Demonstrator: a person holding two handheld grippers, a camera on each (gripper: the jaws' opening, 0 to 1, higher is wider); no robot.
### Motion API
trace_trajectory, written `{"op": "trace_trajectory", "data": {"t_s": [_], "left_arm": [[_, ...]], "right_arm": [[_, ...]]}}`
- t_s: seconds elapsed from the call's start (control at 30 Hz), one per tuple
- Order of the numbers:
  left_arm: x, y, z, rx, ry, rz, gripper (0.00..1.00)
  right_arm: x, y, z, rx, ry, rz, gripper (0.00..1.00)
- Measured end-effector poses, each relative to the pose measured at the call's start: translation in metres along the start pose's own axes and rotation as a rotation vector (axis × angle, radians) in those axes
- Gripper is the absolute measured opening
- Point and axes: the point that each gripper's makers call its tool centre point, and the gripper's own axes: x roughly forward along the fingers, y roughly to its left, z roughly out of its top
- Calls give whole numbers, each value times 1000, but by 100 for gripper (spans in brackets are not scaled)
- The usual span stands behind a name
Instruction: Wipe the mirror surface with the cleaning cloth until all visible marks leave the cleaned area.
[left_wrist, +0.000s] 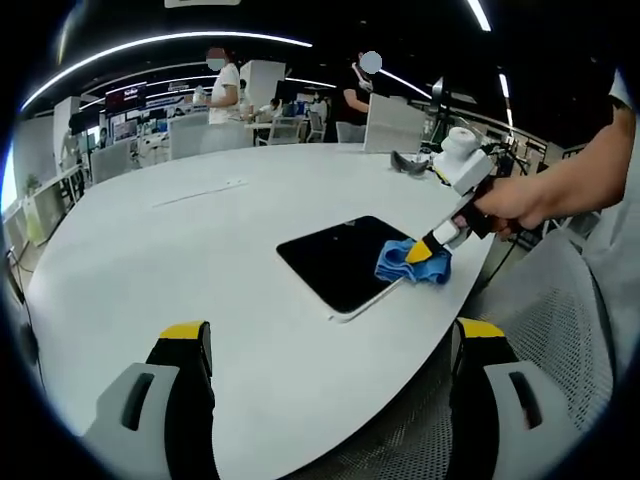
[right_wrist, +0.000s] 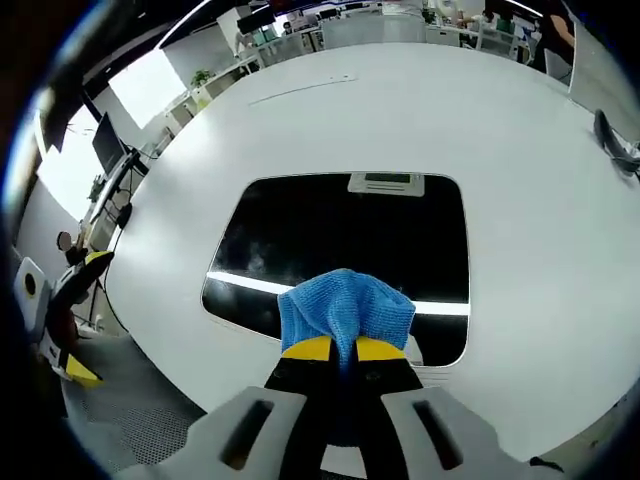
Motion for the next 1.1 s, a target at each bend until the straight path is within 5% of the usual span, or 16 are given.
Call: {"op": "trace_trajectory", "data": {"t_s": [1.1], "left_arm": [[0,-3,0,7,7,-7,99]], "right_arm": [[-10,-25,-4,21,7,-10,1]]}}
